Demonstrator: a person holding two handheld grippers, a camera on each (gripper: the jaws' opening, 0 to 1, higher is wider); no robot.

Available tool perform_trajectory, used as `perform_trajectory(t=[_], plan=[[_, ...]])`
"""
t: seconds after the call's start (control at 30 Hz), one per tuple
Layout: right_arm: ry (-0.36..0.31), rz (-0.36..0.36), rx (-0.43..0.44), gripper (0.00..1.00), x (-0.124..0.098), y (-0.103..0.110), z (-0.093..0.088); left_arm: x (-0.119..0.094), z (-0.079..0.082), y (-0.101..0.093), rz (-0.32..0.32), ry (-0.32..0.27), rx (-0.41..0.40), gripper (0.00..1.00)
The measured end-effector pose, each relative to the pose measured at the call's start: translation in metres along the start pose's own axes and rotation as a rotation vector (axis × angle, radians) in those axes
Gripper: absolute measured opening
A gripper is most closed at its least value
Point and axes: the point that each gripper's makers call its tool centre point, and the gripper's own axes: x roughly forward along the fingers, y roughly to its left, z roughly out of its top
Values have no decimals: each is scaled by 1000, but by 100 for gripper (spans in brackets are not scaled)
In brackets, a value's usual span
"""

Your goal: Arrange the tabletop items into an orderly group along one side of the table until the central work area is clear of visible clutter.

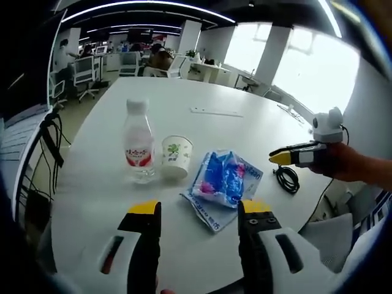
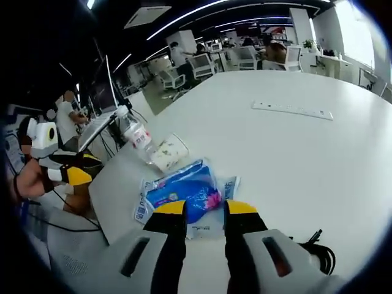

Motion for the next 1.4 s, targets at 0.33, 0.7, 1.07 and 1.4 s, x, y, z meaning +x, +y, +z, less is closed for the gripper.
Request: perform_trajectory(t=[0.33,0.7,1.07,1.4], plan=[[38,31,-7,20,26,-1,2,-1,-8,1,5,11,-13,50],[82,31,-6,20,47,-11,-2,-5,-15,4,20,11,-36,50],[126,36,-18,18,70,-18,-6,-10,-19,1,28,12,-53,50],[169,35,-78,8,86,-14,-7,-13,-21,4,39,20,-51,51]])
